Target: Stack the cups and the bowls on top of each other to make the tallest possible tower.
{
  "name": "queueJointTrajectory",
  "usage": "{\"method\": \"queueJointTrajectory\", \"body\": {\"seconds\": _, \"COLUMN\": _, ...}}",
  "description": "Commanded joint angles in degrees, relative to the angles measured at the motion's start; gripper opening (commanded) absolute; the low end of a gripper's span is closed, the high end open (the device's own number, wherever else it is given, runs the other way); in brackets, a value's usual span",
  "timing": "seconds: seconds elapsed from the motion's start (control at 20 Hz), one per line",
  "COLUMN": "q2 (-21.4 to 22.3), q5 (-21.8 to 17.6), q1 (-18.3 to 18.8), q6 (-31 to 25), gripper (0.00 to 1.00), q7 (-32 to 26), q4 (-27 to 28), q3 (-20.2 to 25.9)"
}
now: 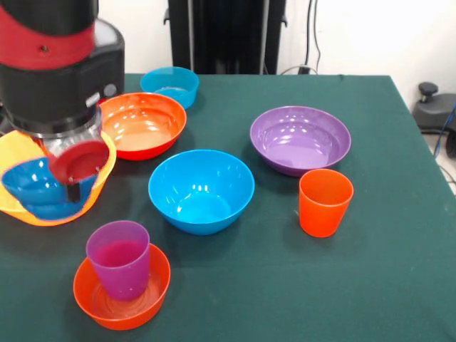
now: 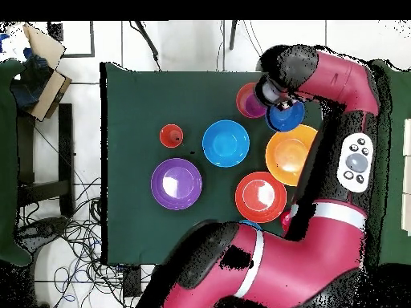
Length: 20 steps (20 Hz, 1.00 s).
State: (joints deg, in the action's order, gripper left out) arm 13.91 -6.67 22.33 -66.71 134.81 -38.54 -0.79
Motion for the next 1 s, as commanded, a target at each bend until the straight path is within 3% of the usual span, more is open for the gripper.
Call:
{"method": "queueJointTrajectory", "body": {"seconds": 0.05, "q2": -7.3, "q5": 0.4, "q1": -0.9, "q6": -5.9, "gripper": 0.0, "q7": -6.5, "q4": 7.6, "q3": 7.7}}
{"method": "queueJointTrajectory", "body": {"seconds": 0.45, "q2": -9.6, "q5": 0.8, "q1": -2.1, "q6": -4.2, "gripper": 0.0, "q7": -5.8, "q4": 8.5, "q3": 6.3}}
{"method": "queueJointTrajectory", "body": {"seconds": 1.0, "q2": -10.9, "q5": -0.6, "q1": -2.7, "q6": -9.5, "gripper": 0.0, "q7": -8.2, "q4": 13.3, "q3": 3.7}}
